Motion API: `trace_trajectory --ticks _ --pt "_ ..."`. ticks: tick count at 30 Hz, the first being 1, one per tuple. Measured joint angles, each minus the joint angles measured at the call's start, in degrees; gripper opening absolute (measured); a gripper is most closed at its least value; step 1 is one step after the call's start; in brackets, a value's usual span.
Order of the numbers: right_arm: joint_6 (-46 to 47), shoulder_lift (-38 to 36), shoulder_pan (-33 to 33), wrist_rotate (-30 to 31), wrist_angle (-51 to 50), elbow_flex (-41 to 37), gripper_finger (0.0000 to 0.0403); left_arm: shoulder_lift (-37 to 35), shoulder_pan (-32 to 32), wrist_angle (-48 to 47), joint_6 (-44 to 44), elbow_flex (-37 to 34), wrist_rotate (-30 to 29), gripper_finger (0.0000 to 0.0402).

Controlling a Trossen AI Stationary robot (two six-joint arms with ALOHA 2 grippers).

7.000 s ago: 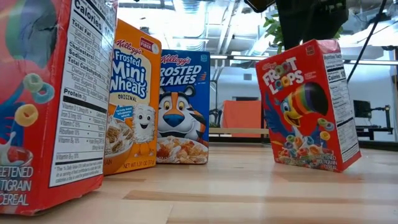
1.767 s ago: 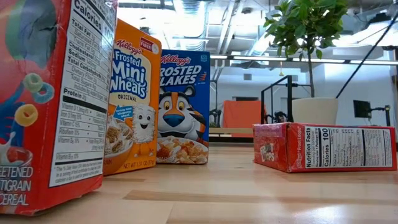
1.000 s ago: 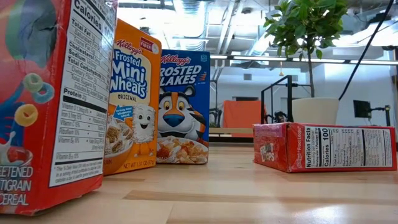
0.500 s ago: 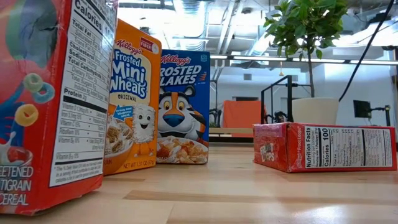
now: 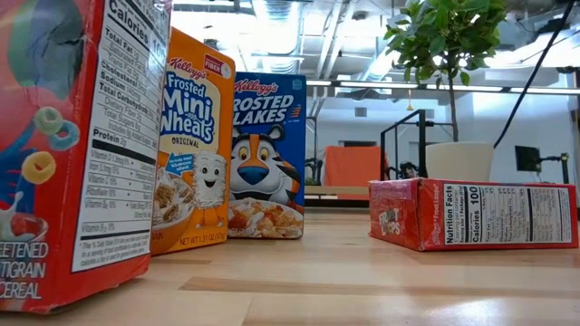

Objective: Stack cereal on shelf
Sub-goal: Put the bottom right red cereal box on the shelf

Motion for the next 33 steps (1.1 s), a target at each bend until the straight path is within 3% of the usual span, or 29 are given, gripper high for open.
trace_trajectory --ticks 7,11,15,20,24,33 --pt "-15.9 -7.7 -8.5 1.8 -9.1 0.7 0.0143 0.0 0.0 0.0 0.0 0.0 -2.0 0.0297" --pt "-29.0 -12.4 -18.5 6.5 -13.9 0.8 0.0151 0.0 0.0 -0.9 0.0 0.0 -3.0 0.0297" --pt "-44.6 -14.1 -31.1 8.5 -12.5 0.8 0.0142 0.0 0.0 -1.8 0.2 0.0 -3.0 0.0297" --pt "-63.0 -12.2 -45.2 8.1 -7.3 0.8 0.0135 0.0 0.0 -2.7 0.3 0.0 -6.2 0.0297" --pt "-72.7 -8.5 -52.9 7.9 -4.9 2.4 0.0148 0.0 0.1 -2.9 0.2 0.0 -9.8 0.0297" --pt "-85.3 1.1 -58.9 7.9 -8.5 10.5 0.0157 0.0 1.1 -2.9 -0.5 0.0 -11.7 0.0297"
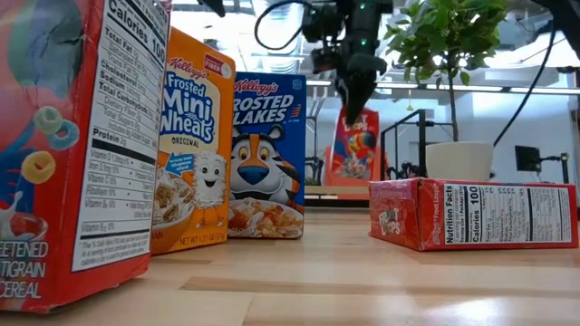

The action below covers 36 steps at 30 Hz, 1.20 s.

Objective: Stack cereal on shelf
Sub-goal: Put the bottom right red cereal box on the shelf, then put the top red cereal box on the shelf aligned with the other red cereal box

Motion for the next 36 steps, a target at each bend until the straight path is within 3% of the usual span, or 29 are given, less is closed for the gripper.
trace_trajectory --ticks 7,21,30,36 --pt "-4.3 2.8 0.2 0.2 -1.5 1.1 0.0161 0.0 1.2 0.0 -0.1 0.0 0.0 0.0297" --pt "-1.8 2.2 -0.4 0.0 0.0 1.4 0.0252 0.0 1.6 0.0 0.5 0.0 0.0 0.0297" --pt "2.5 2.2 0.7 -0.9 -3.8 11.3 0.0256 0.0 1.6 0.0 0.4 0.0 0.1 0.0297" --pt "8.3 -3.9 -1.0 -7.6 -7.6 11.4 0.0234 -0.1 1.6 0.0 0.4 0.0 0.1 0.0297"
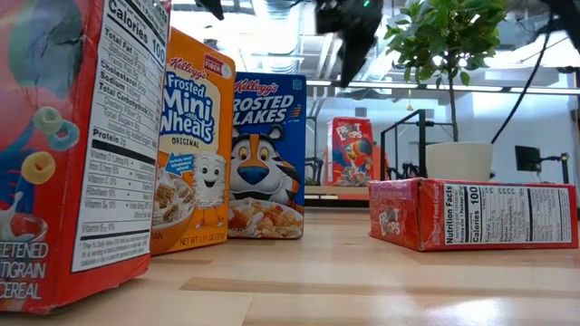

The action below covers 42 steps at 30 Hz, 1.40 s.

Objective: Stack cereal on shelf
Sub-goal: Put the top red cereal box on the shelf aligned with the other red cereal box

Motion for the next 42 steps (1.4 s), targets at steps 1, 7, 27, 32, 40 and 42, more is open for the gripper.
trace_trajectory --ticks 1,7,27,32,40,42 --pt "0.7 -2.0 -0.5 0.0 -0.4 -1.2 0.0224 0.0 0.0 0.0 0.0 0.0 0.0 0.0297" --pt "7.5 -14.5 -1.1 -0.1 6.1 -16.3 0.0154 0.0 0.0 0.0 0.0 0.0 0.0 0.0297" --pt "48.1 -29.1 40.8 1.8 41.2 -58.3 0.0038 0.3 -0.8 0.1 -3.5 0.0 10.0 0.0297" --pt "58.4 -29.1 46.7 7.4 50.5 -66.1 0.0009 0.3 -2.4 1.7 -4.9 0.0 11.7 0.0297" --pt "66.9 -29.1 49.8 10.8 62.3 -74.2 0.0025 0.3 -4.3 4.8 -6.2 0.0 11.7 0.0297" --pt "68.9 -29.1 50.5 10.8 63.5 -76.2 0.0015 0.3 -4.6 5.0 -6.7 0.0 11.3 0.0297"
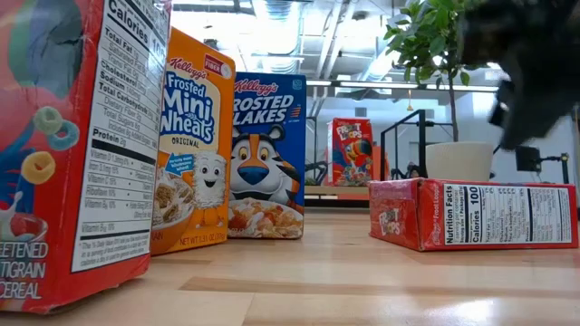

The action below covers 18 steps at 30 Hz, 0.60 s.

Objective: Stack cereal on shelf
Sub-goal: Put the top red cereal box on the shelf aligned with the other red cereal box

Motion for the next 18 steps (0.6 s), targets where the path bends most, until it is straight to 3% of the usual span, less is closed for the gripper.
trace_trajectory --ticks 4,9,14,18 --pt "4.9 0.1 1.4 -0.2 0.1 -3.0 0.0008 0.0 -0.1 0.0 -0.5 0.0 -1.1 0.0297" --pt "8.5 0.1 2.6 -0.1 -0.6 -4.1 0.0033 0.0 -0.1 0.0 -0.8 0.0 -1.2 0.0297" --pt "5.1 -2.4 3.5 5.6 6.8 -2.4 0.0029 0.0 -0.1 0.0 -0.4 0.0 -1.2 0.0297" --pt "4.5 -1.1 3.5 7.1 4.2 -2.6 0.0008 0.0 -0.1 0.0 -0.1 0.0 -1.2 0.0297"
